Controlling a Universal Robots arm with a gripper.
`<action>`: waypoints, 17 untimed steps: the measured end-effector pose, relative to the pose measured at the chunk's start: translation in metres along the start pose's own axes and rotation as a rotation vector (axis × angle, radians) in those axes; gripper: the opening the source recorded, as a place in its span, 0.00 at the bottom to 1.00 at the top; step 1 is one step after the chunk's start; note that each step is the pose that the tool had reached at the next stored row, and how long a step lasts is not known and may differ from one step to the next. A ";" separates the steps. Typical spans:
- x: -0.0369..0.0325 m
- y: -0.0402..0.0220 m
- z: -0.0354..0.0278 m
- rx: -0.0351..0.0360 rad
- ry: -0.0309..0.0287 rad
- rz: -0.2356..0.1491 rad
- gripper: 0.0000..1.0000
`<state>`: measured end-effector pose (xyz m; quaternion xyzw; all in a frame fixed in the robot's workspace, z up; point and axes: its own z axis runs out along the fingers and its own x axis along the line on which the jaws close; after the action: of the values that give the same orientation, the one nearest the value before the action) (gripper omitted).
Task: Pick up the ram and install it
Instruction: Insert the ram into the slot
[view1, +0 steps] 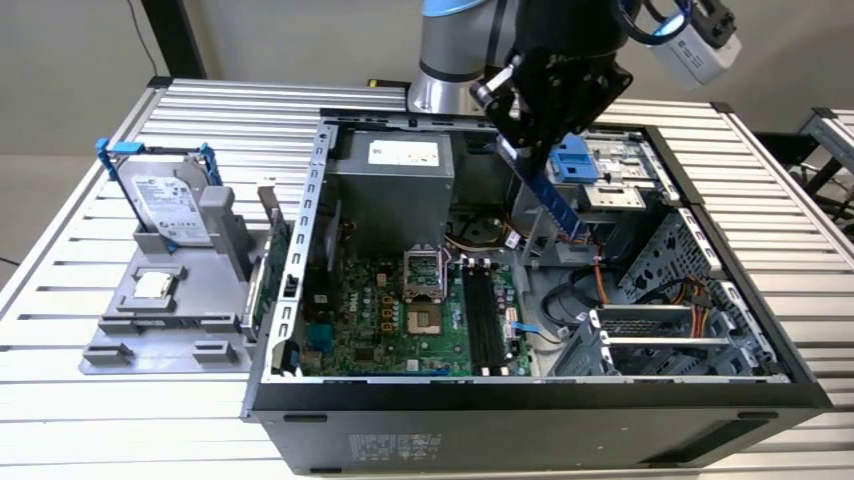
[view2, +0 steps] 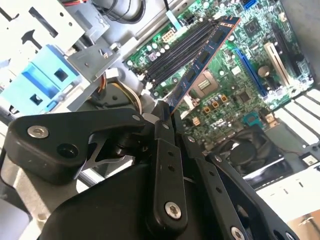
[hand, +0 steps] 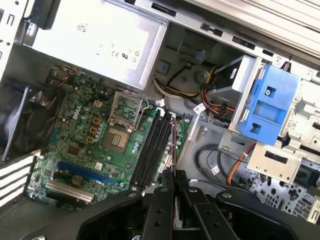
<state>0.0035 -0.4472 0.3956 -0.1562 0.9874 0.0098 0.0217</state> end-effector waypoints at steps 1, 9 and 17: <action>0.0000 0.0000 0.0002 0.0005 -0.0001 0.011 0.00; 0.0001 0.0000 0.0016 0.0045 -0.0012 0.097 0.00; 0.0001 0.0000 0.0027 0.0074 -0.0020 0.158 0.00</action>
<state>0.0035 -0.4472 0.3929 -0.0777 0.9967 0.0080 0.0224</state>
